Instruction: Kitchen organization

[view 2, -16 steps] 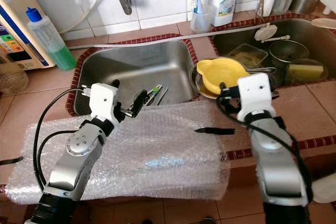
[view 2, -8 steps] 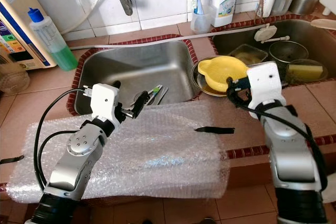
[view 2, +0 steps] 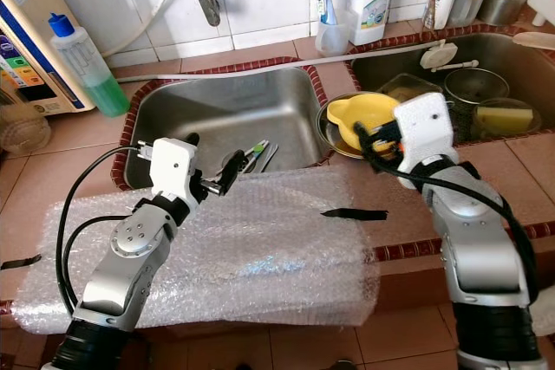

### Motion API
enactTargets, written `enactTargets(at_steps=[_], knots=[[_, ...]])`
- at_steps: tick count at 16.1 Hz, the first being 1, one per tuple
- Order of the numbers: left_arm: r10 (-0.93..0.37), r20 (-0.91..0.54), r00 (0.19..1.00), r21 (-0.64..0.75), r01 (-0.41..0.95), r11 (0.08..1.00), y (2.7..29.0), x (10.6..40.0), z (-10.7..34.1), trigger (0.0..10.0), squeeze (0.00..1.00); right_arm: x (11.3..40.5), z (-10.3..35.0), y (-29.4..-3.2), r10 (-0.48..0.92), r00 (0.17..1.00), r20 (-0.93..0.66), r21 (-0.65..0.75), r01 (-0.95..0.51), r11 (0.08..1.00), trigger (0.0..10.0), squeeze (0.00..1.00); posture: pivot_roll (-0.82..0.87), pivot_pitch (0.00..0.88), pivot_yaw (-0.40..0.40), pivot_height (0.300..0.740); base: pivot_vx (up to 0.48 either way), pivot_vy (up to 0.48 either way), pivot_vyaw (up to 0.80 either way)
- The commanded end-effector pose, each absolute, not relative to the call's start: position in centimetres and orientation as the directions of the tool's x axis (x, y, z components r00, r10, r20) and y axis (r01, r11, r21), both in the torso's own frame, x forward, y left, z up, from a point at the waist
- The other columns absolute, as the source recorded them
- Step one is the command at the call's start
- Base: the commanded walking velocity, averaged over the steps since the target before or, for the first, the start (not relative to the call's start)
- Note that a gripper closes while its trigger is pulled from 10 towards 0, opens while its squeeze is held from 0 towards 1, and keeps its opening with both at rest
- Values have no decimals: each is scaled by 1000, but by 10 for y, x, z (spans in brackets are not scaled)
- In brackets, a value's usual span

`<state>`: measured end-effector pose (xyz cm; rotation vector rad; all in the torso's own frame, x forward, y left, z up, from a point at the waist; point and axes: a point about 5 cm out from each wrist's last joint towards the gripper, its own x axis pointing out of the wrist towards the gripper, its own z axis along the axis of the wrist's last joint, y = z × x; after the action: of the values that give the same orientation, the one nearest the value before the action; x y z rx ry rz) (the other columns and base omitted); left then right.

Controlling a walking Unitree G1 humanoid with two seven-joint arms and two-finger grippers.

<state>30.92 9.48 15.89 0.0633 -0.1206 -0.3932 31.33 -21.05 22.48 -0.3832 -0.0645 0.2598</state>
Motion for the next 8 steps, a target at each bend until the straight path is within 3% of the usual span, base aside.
enactTargets(at_steps=[1, 8], knots=[[-378, 93, 921, 92, 370, 925, 97, 307, 157, 10000, 0, 313, 227, -205, 314, 949, -9, -392, -292, 872, 10000, 322, -355, 170, 149, 740, 0, 0, 0], [-376, 86, 922, 85, 370, 925, 98, 307, 157, 10000, 0, 323, 213, -230, 269, 958, -102, -410, -287, 866, 10000, 67, -347, 175, 151, 740, 0, 0, 0]])
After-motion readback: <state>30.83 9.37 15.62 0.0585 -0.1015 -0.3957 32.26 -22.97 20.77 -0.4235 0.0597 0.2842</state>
